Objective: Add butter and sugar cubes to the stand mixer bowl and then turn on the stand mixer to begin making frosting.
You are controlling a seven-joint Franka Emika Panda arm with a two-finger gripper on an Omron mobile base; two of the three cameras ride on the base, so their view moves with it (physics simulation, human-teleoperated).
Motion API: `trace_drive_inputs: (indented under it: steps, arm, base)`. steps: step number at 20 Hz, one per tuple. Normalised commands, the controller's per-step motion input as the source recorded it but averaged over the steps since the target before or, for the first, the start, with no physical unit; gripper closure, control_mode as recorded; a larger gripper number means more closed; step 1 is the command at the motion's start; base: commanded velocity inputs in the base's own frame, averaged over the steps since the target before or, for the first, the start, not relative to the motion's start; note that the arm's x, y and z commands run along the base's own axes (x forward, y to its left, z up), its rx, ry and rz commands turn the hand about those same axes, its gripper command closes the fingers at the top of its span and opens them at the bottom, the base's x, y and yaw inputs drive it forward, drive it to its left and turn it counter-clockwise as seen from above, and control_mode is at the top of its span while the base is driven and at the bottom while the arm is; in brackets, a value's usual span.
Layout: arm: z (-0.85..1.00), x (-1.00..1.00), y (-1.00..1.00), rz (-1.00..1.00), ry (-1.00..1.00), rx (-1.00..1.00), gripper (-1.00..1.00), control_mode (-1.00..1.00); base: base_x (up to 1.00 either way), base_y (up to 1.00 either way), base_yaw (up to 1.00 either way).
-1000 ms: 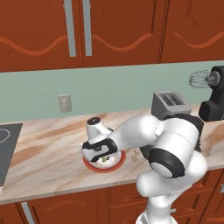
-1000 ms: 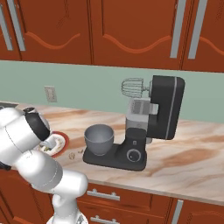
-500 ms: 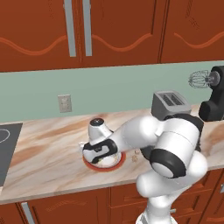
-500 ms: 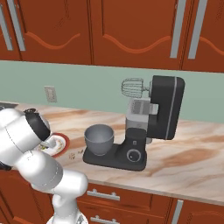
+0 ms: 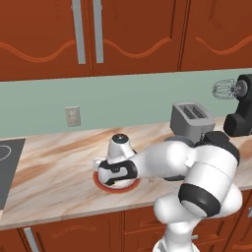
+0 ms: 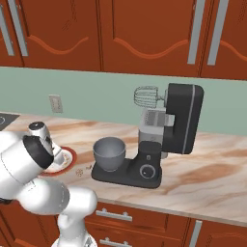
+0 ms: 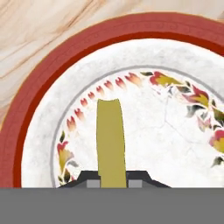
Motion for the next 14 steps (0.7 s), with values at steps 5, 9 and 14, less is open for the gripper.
trace_drive_inputs:
  steps: [5,9,14]
  arm:
    - [0.54,-0.16,-0.11,0.0,-0.05,0.0,1.0,-1.0]
    - [0.64,-0.2,-0.1,0.0,-0.08,0.0,1.0,-1.0]
    - [0.61,-0.26,-0.13,0.0,-0.14,0.0,1.0,-1.0]
  base:
    - [0.0,0.0,0.0]
    - [0.0,0.0,0.0]
    - [0.0,0.0,0.0]
